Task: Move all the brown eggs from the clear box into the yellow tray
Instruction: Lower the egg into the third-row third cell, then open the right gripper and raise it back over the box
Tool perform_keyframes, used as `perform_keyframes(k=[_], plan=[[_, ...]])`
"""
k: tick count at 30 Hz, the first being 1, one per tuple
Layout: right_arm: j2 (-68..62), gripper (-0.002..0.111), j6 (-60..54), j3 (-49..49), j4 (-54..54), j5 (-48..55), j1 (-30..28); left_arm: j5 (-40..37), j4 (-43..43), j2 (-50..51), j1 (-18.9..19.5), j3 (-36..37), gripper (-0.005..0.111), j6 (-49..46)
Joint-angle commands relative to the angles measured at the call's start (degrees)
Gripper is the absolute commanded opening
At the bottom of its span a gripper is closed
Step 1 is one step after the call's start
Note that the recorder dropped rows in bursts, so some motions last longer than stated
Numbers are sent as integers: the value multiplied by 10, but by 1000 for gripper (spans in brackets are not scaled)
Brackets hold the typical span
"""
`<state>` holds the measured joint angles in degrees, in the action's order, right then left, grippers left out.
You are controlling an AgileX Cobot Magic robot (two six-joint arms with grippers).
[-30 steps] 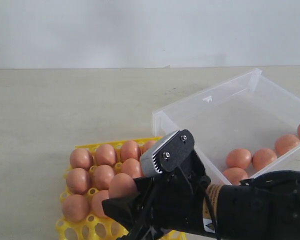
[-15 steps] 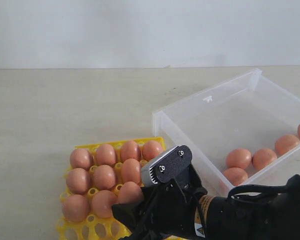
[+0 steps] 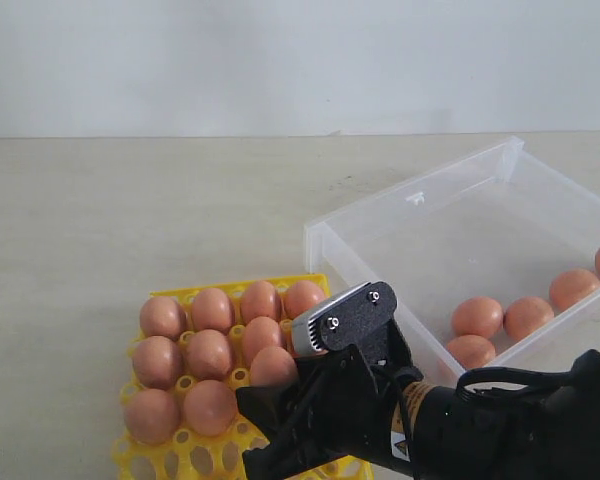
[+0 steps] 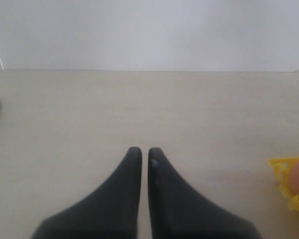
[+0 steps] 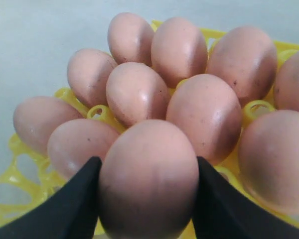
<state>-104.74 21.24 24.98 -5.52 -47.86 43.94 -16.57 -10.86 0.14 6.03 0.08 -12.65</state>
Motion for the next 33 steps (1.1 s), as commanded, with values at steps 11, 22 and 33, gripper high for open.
perform_keyframes(k=[11, 22, 33], plan=[[0, 49, -15, -2, -3, 5, 0, 3, -3, -1, 1, -1, 4, -4], [13, 49, -11, -2, -9, 43, 0, 3, -3, -1, 1, -1, 4, -4], [308, 49, -567, 10, 527, 58, -3, 3, -3, -1, 1, -1, 4, -4]])
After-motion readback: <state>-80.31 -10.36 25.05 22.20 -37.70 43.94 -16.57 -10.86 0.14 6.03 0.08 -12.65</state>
